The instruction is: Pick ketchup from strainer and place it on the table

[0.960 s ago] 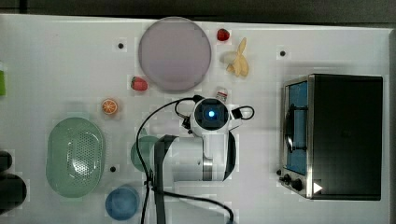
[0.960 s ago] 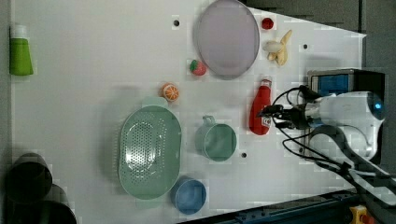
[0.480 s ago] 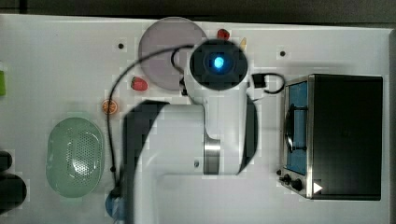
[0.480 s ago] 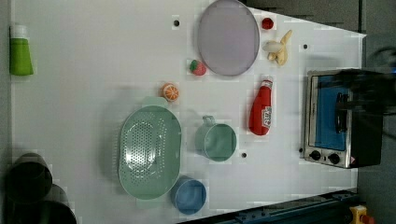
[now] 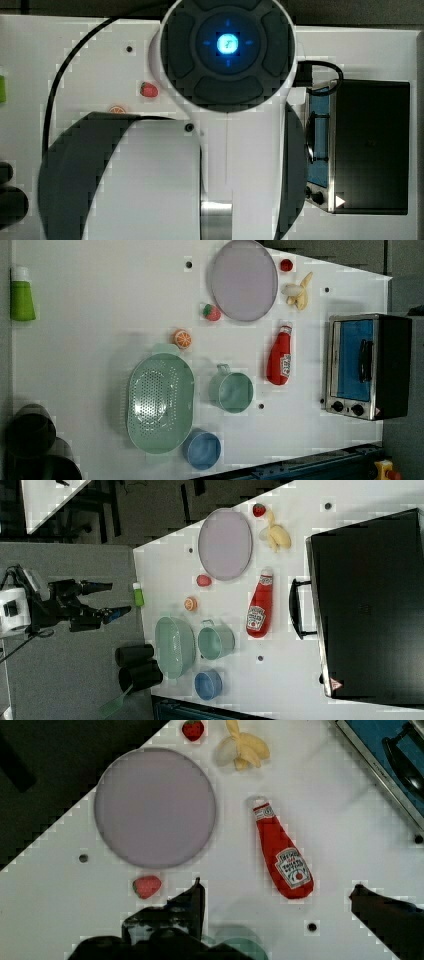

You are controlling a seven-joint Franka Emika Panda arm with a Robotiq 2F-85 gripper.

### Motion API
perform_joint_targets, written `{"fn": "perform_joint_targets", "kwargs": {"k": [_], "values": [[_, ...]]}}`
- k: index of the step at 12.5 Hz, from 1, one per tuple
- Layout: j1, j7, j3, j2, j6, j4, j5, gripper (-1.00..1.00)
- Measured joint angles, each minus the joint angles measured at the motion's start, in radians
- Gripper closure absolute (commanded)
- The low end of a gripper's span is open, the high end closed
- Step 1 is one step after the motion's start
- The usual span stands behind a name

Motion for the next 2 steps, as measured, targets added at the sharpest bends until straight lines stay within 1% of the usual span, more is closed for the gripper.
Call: {"fn": "perform_joint_targets", "kwargs": {"k": [2], "values": [[-0.001, 0.002, 0.004, 0.010, -0.014, -0.002, -0.012, -1.00]]}}
